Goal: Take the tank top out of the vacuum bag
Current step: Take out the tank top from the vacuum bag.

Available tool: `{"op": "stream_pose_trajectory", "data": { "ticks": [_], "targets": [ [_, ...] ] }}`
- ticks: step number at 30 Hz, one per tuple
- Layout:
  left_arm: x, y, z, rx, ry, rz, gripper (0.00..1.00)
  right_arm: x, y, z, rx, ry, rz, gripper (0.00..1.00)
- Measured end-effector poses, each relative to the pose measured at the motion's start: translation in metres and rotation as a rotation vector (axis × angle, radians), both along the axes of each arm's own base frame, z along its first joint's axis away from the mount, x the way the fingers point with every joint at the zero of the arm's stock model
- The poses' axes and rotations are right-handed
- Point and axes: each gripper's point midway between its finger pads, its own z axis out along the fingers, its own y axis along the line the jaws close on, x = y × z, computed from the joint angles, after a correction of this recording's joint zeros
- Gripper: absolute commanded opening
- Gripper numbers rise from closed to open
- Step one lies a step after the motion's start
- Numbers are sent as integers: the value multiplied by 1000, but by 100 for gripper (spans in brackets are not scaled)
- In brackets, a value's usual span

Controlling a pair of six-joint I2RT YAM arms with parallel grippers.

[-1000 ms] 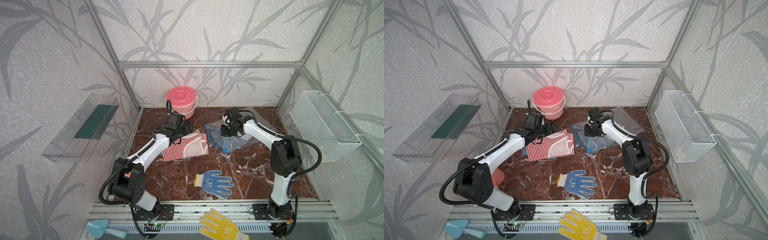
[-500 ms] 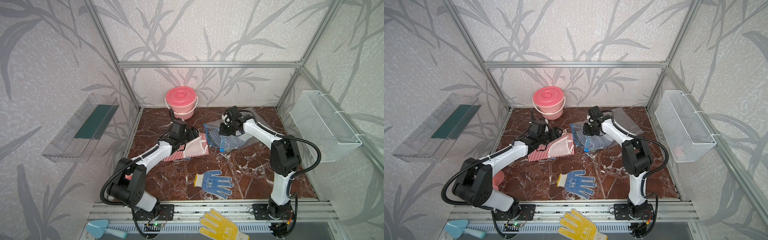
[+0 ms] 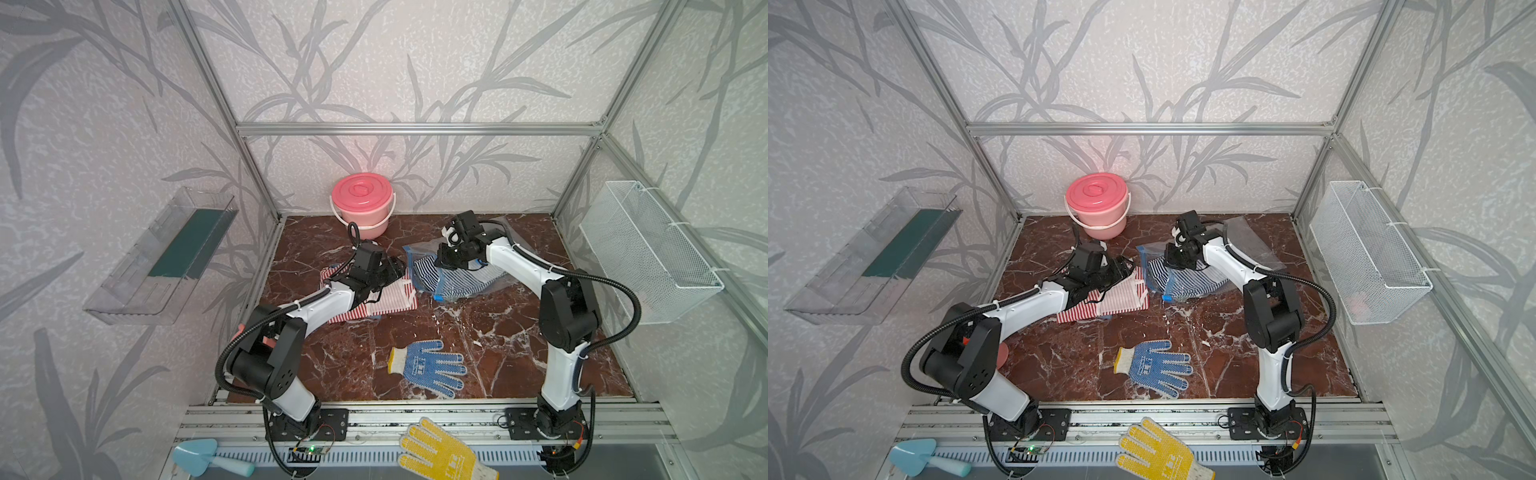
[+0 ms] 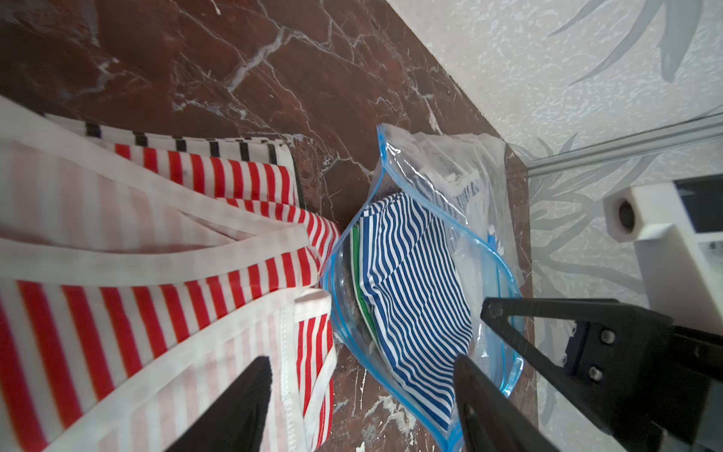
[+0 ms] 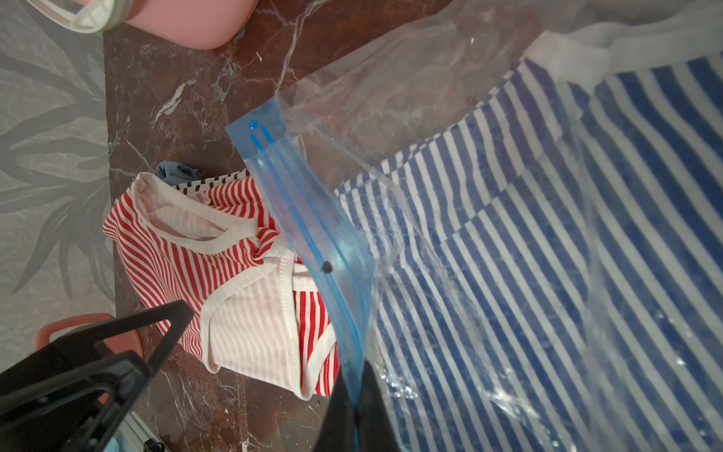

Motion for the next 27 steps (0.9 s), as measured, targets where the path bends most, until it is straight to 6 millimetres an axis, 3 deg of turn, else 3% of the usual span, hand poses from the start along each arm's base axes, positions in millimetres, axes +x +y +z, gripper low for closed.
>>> {"op": "stream_pose_trajectory", "data": {
  "ticks": [5, 7, 17, 27],
  "targets": [
    [4, -12, -8, -9, 20, -14, 65, 3, 2, 6, 12, -12, -3, 0],
    [6, -17, -10, -19, 25, -17, 57, 5, 2, 7, 15, -14, -7, 0],
    [20, -37, -16, -56, 57, -43, 52, 4, -1, -7, 11, -2, -42, 0],
    [25, -48, -37, -83, 120, -46, 45, 4, -1, -10, 8, -7, -46, 0]
  ]
}}
